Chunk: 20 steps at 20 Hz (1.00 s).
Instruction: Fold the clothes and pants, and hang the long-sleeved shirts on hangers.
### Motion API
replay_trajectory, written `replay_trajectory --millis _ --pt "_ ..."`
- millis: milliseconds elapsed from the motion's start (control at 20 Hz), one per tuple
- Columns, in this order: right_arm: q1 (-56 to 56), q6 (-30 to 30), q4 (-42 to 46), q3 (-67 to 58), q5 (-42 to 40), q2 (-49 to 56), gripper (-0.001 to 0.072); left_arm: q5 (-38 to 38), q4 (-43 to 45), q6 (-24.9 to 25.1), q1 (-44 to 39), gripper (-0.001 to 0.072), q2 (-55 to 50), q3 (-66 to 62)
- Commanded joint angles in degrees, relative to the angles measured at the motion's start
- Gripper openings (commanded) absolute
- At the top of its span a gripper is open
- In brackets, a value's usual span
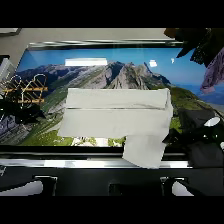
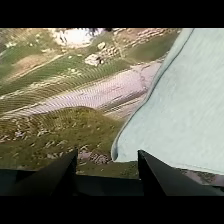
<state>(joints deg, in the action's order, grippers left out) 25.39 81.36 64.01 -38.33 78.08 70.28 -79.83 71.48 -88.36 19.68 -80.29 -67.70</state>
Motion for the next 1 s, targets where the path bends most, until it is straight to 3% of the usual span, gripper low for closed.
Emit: replay_trajectory --millis 0,400,500,550,650,700,950 --pt "0.07 -0.59 0.35 6.73 -0.85 -3.1 0.0419 0.85 -1.46 0.09 0.24 0.0448 1.14 2.19" --pt "0.07 -0.11 -2.36 12.35 -4.48 -5.4 0.0416 1.75 -2.08 0.07 0.24 0.0447 1.14 2.21" --pt "0.04 -0.22 -5.62 14.21 -5.95 -5.4 0.0377 2.27 -2.38 0.07 0.24 0.0447 1.14 2.21" --pt "0.04 -0.24 -6.58 15.13 -6.47 -5.4 0.0323 2.54 -2.75 0.07 0.24 0.0447 1.14 2.21" --pt "0.07 -0.83 -6.95 15.54 -6.93 -5.49 0.01 3.21 -4.11 0.11 0.24 0.0448 1.14 2.49" --pt "0.07 -0.83 -6.99 15.54 -7.45 -5.92 0.004 3.41 -5.11 0.66 0.24 0.0448 1.14 3.3" --pt "0.07 -0.35 -7.91 15.54 -7.69 -11.91 0.0035 8.46 -14.8 4.5 2.47 0.0447 1.49 15.28"
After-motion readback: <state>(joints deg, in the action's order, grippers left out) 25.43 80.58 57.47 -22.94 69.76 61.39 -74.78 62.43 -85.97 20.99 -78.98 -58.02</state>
